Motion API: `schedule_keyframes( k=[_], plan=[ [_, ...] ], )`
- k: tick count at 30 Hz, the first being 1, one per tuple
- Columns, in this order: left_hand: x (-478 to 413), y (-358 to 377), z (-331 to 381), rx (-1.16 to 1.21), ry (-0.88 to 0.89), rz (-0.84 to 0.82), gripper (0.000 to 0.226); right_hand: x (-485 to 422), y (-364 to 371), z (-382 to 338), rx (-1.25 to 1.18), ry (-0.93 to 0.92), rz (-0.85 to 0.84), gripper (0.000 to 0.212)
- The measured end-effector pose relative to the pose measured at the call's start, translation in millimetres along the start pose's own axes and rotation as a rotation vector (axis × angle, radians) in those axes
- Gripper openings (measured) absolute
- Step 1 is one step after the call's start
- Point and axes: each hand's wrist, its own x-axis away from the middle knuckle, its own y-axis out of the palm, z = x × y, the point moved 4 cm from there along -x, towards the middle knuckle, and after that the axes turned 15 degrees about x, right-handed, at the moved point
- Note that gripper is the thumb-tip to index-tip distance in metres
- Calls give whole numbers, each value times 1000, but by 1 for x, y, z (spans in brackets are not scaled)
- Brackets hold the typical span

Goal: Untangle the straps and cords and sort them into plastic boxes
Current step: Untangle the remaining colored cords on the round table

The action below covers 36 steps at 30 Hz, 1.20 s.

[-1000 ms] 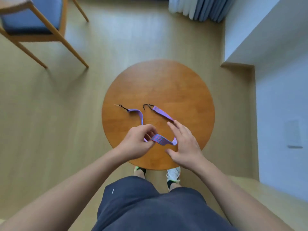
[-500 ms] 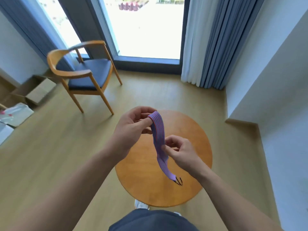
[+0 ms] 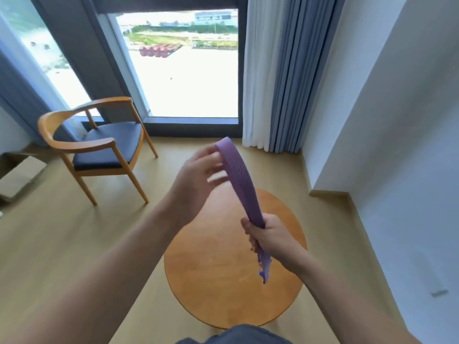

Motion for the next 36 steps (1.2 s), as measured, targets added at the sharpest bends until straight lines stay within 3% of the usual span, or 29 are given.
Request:
schedule_keyframes(
  k=[2, 5, 8, 12, 18, 20, 24, 26, 28, 29, 33, 36],
  plan=[
    [9, -12, -25, 29, -188, -103, 48, 2, 1, -11, -11, 14, 20, 29],
    [27, -22, -55, -134, -309, -207, 40, 10, 14, -25, 129, -25, -7, 19],
    [33, -31, -72, -117, -412, -64, 44, 26, 33, -23, 176, 41, 0, 15],
    [29, -41, -88, 0, -462, 26, 30, 59, 41, 4, 178, 151, 165, 45],
    [40, -20, -115, 130, -504, -120, 33, 136, 61, 55, 156, 337, 437, 43],
    [37, -11, -119, 204, -501, -88, 32, 169, 67, 72, 249, 427, 501, 43],
    [47, 5, -143, 38, -508, -127, 50, 240, 69, 86, 314, 588, 762, 39],
    [65, 8, -166, -341, -498, -210, 64, 269, 62, 81, 343, 615, 889, 41],
    [92, 13, -189, -671, -478, -318, 96, 295, 54, 69, 400, 601, 971, 36],
    [110, 21, -199, -701, -478, -439, 104, 307, 51, 60, 425, 582, 1000, 31],
    [234, 71, -236, -642, -649, -1239, 105, 359, 40, 34, 354, 511, 1064, 19],
    [328, 102, -255, -464, -766, -1403, 72, 420, 34, 29, 64, 419, 1174, 17]
  ],
)
